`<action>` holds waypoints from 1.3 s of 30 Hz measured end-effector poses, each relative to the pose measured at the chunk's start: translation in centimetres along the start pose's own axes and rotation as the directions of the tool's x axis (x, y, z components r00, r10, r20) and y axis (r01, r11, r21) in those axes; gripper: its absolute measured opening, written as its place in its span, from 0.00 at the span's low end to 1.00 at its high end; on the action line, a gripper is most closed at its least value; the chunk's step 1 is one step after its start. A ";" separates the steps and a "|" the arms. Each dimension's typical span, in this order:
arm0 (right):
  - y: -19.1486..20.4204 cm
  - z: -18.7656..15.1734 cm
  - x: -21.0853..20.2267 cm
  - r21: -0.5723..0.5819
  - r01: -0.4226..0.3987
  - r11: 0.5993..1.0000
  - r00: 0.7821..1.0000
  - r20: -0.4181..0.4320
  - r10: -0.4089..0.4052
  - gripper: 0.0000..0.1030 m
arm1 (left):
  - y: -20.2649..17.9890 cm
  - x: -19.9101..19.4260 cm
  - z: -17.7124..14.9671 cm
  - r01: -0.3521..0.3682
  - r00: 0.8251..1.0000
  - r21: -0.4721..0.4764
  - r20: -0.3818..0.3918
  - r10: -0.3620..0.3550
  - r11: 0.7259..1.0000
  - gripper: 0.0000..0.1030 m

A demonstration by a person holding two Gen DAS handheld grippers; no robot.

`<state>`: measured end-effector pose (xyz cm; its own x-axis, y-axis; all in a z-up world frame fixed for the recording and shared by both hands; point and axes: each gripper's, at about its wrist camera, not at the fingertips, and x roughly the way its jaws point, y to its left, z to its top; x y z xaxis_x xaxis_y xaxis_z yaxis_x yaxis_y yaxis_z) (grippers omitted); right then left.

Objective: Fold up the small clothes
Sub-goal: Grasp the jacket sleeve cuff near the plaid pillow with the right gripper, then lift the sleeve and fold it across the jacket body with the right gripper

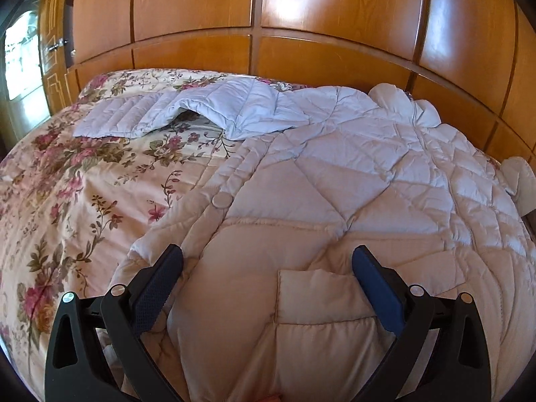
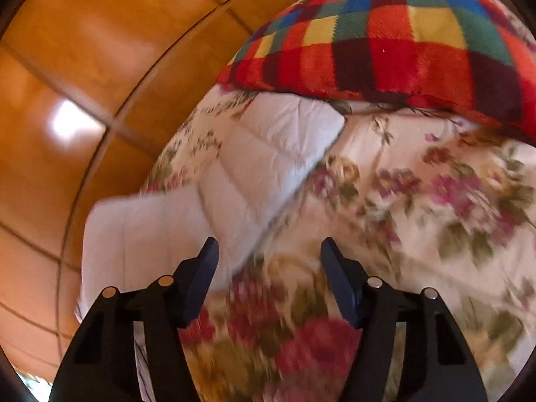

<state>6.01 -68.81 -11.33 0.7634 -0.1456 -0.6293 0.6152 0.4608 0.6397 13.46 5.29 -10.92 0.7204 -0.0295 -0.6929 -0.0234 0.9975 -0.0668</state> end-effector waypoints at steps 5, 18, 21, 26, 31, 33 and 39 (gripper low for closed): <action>0.4 1.0 1.2 0.016 -0.010 1.000 1.000 0.008 0.010 0.52 | -0.4 0.2 -0.4 -0.024 1.000 0.011 0.014 0.024 1.000 0.97; 4.1 5.3 -2.5 -0.124 0.047 0.991 0.992 0.121 -0.032 0.07 | -0.3 0.8 -0.6 -0.006 1.000 0.017 -0.009 0.007 1.000 0.97; 6.0 6.6 -5.5 -0.151 0.056 0.987 0.984 0.177 -0.029 0.07 | -0.2 0.7 -0.6 0.002 1.000 0.011 -0.004 -0.002 1.000 0.97; 9.7 7.5 -9.6 -0.177 0.054 0.983 0.960 0.281 -0.002 0.07 | 0.2 0.4 -0.7 0.028 1.000 -0.001 0.004 -0.028 1.000 0.97; 17.3 4.7 -12.3 -0.367 0.047 0.929 0.939 0.334 0.085 0.07 | 1.0 -1.4 0.1 0.062 0.998 -0.050 0.037 -0.060 0.997 0.97; 20.8 2.5 -13.0 -0.464 0.044 0.885 0.932 0.337 0.131 0.07 | 1.8 -2.7 0.4 0.065 0.995 -0.093 0.087 -0.056 0.994 0.97; 28.8 -5.2 -12.0 -0.641 -0.014 0.768 0.938 0.258 0.233 0.07 | 3.5 -2.3 0.0 0.231 0.973 -0.136 0.048 -0.226 0.963 0.97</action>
<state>13.56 -49.29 12.35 0.9097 -0.2548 -0.3278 0.3351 0.9168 0.2173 11.71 8.90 -9.55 0.7392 -0.2514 -0.6248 0.0492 0.9454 -0.3222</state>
